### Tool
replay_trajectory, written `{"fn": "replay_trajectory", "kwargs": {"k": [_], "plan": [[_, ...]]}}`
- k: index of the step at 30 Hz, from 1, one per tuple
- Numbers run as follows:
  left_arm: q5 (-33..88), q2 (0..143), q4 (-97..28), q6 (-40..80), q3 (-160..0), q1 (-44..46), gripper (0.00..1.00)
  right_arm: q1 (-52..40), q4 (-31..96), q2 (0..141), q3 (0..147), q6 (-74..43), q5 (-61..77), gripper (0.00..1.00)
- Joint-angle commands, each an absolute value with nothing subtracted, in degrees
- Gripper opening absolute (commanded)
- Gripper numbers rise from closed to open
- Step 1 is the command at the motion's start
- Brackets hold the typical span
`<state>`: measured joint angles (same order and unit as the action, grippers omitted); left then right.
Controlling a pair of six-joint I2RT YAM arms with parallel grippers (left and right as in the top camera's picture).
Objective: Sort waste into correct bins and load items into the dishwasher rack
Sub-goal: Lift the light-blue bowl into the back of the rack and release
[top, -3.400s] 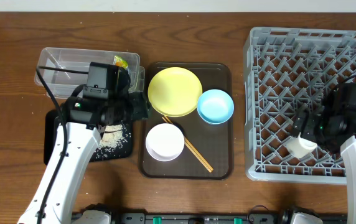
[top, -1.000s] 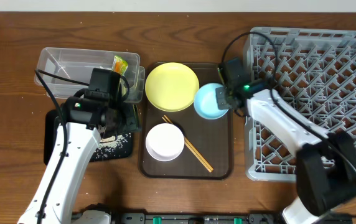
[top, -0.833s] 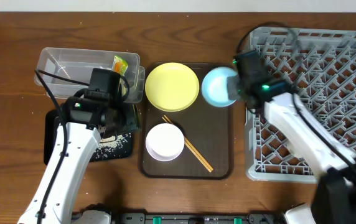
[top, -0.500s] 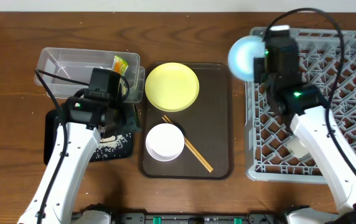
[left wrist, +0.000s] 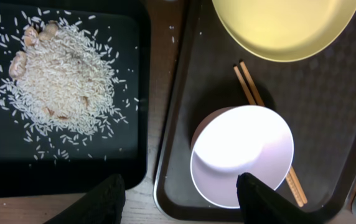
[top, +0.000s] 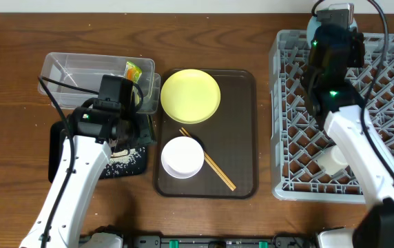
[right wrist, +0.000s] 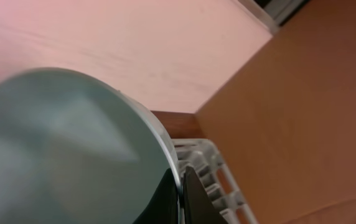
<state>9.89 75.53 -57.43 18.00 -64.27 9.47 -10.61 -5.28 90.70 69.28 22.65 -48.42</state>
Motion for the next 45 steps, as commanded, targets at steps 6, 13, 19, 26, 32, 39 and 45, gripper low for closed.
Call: {"fn": "replay_trajectory", "kwargs": {"k": [6, 13, 19, 26, 32, 39, 45], "plan": [[8.93, 75.24, -57.56, 17.82, -63.99, 9.34, 0.61, -9.17, -13.72, 99.11, 69.82, 35.27, -53.25, 0.01], [8.93, 75.22, -57.60, 17.82, -63.99, 9.34, 0.61, -9.17, -16.84, 104.16, 69.82, 35.22, -53.15, 0.01], [8.93, 75.24, -57.60, 17.82, -63.99, 9.34, 0.61, -9.93, -16.95, 106.65, 69.82, 34.74, -52.21, 0.01], [8.93, 75.22, -57.63, 17.82, -63.99, 9.34, 0.61, -11.33, -16.64, 108.90, 69.80, 34.35, -51.90, 0.01], [8.93, 75.22, -57.60, 17.82, -63.99, 9.34, 0.61, -12.88, -14.98, 109.73, 69.80, 32.16, -51.86, 0.01], [8.93, 75.24, -57.60, 17.82, -63.99, 9.34, 0.61, -14.63, -5.91, 109.71, 69.80, 22.17, -51.86, 0.01], [8.93, 75.22, -57.60, 17.82, -63.99, 9.34, 0.61, -16.56, 4.27, 108.20, 69.80, 9.34, -51.75, 0.06]]}}
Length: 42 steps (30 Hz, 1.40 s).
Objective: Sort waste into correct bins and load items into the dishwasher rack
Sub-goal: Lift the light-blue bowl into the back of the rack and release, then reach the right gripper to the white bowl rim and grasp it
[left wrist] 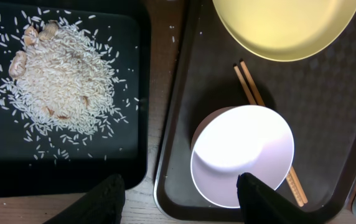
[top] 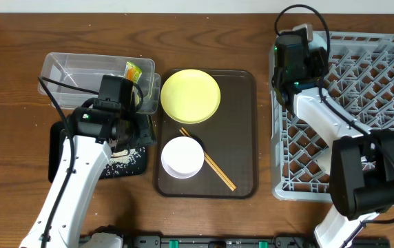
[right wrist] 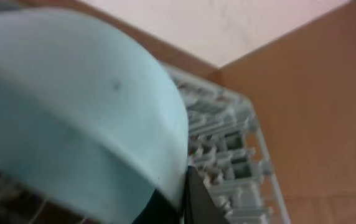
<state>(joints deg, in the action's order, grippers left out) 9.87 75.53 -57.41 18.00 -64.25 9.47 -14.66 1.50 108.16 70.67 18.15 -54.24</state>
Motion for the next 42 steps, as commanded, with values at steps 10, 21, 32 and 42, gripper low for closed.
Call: {"fn": "replay_trajectory", "kwargs": {"k": [10, 21, 32, 42], "plan": [[8.91, 75.22, -57.87, 17.80, -63.99, 9.32, 0.61, -16.80, 17.39, 96.49, 69.80, -0.19, -37.43, 0.62], [1.91, 75.20, -64.07, 18.09, -63.99, 6.09, 0.62, -17.96, 31.27, 85.27, 69.80, -0.56, 1.23, 0.67], [2.09, 74.32, -65.52, 18.09, -63.99, -5.48, 0.62, -28.45, 37.74, 87.59, 69.60, -5.78, 11.66, 0.70], [2.35, 74.37, -65.54, 18.28, -63.99, -10.33, 0.62, -38.26, 38.57, 96.51, 69.58, -12.51, 11.64, 0.68]]}}
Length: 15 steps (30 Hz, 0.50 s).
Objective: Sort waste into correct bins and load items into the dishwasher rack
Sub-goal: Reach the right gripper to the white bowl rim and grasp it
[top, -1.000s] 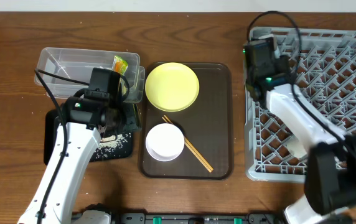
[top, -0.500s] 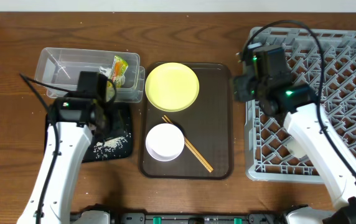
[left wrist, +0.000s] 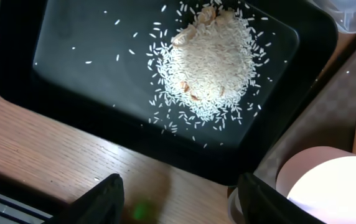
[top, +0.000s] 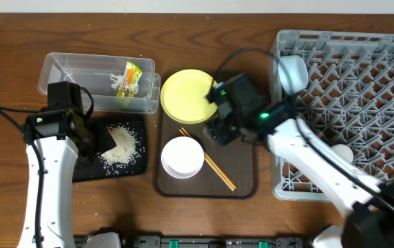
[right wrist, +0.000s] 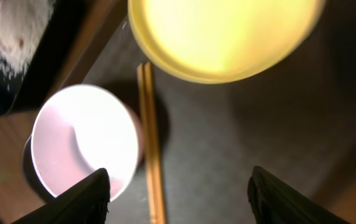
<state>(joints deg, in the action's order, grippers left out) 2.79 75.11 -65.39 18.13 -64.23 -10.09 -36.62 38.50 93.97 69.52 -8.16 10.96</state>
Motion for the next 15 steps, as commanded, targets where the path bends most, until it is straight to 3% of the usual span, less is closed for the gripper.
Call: {"fn": "replay_trajectory", "kwargs": {"k": [1, 5, 15], "plan": [[2.35, 74.37, -65.54, 18.28, -63.99, -10.33, 0.62, -39.03, 38.59, 97.84, 69.58, -13.76, 11.66, 0.66], [2.35, 74.37, -65.52, 18.28, -63.99, -10.33, 0.62, -40.99, 38.33, 101.65, 69.58, -15.03, 11.62, 0.54], [2.55, 74.37, -65.52, 18.28, -63.99, -10.33, 0.62, -42.41, 37.63, 107.61, 69.58, -19.92, 11.40, 0.36]]}}
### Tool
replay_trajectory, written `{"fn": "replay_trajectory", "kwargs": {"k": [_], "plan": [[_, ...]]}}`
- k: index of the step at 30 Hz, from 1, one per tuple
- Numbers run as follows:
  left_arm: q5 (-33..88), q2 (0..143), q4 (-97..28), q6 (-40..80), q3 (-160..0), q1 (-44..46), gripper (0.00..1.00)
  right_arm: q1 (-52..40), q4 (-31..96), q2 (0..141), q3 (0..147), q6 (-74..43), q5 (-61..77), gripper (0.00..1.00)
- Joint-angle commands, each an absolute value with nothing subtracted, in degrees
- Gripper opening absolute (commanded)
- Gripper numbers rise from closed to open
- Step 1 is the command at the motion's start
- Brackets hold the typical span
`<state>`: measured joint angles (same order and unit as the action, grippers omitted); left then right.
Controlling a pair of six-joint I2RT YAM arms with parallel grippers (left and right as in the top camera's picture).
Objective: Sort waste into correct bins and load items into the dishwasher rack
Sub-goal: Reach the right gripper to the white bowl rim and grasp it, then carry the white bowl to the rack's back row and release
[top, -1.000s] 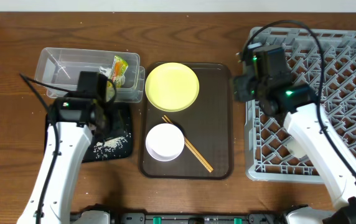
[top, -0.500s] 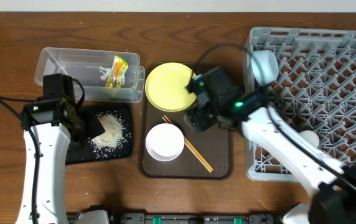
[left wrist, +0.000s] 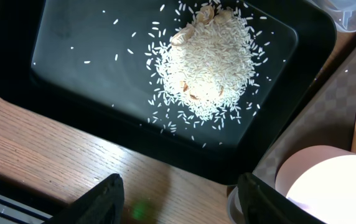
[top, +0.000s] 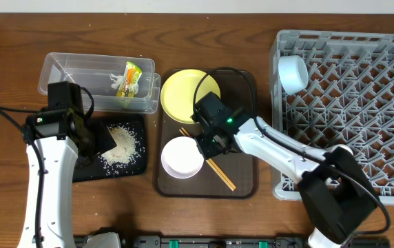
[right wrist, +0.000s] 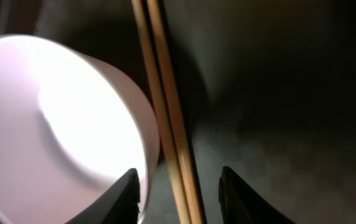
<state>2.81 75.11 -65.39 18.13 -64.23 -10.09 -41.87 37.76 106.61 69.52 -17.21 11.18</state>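
Observation:
Two wooden chopsticks (right wrist: 165, 124) lie on the brown tray (top: 242, 138), partly under the rim of a white bowl (right wrist: 53, 124). My right gripper (right wrist: 181, 193) is open and low over them, one finger on each side of the pair. A yellow plate (top: 187, 93) sits at the tray's far end. A pale blue bowl (top: 292, 72) stands on edge in the grey dishwasher rack (top: 362, 103). My left gripper (left wrist: 178, 205) hangs open over bare wood at the near edge of the black tray (left wrist: 16, 93), which holds a heap of rice (left wrist: 206, 59).
A clear plastic bin (top: 80, 72) at the back left holds a coloured wrapper (top: 131, 74). A white cup (top: 341, 149) shows in the rack's near part. The right arm stretches from the rack's front across the brown tray.
My right gripper has dropped from a higher spot over the brown tray to just above the chopsticks, its open fingers now on either side of them. The left arm has not moved.
My right gripper first held the pale blue bowl over the rack's far left corner, then lower at the rack. Later the bowl stood in the rack and the gripper was open over the brown tray; the left arm had shifted left over the black tray. Now the right gripper straddles the chopsticks.

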Motion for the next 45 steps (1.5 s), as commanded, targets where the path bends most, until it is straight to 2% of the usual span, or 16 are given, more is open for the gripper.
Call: {"fn": "replay_trajectory", "kwargs": {"k": [1, 4, 9, 11, 18, 24, 32, 40, 45], "plan": [[2.52, 74.37, -65.54, 18.28, -63.99, -10.33, 0.62, -42.41, 37.52, 107.61, 69.58, -19.92, 11.38, 0.32], [2.55, 74.37, -65.54, 18.28, -63.99, -10.33, 0.62, -42.41, 37.01, 107.57, 69.63, -19.92, 11.40, 0.18], [2.55, 74.37, -65.54, 18.28, -63.99, -10.33, 0.62, -41.89, 36.47, 107.26, 70.26, -19.92, 11.40, 0.04], [2.55, 74.37, -65.54, 18.28, -63.99, -10.33, 0.62, -41.28, 36.62, 106.43, 70.52, -19.86, 11.35, 0.01], [2.55, 74.37, -65.52, 18.28, -63.99, -10.33, 0.62, -37.01, 36.97, 99.33, 70.74, -19.33, 4.84, 0.01], [2.52, 74.37, -65.52, 18.28, -63.99, -10.33, 0.62, -30.09, 37.93, 88.18, 70.76, -13.89, 0.21, 0.01], [2.55, 74.37, -65.19, 18.31, -63.99, -10.33, 0.62, -18.28, 36.62, 76.64, 70.78, -3.11, -21.34, 0.01], [2.55, 74.37, -64.86, 18.31, -63.99, -10.33, 0.62, -10.50, 22.33, 77.67, 70.78, 13.78, -51.24, 0.01], [2.55, 74.37, -64.84, 19.29, -63.99, -10.33, 0.62, -6.98, 9.52, 81.89, 70.78, 25.26, -57.01, 0.01]]}}
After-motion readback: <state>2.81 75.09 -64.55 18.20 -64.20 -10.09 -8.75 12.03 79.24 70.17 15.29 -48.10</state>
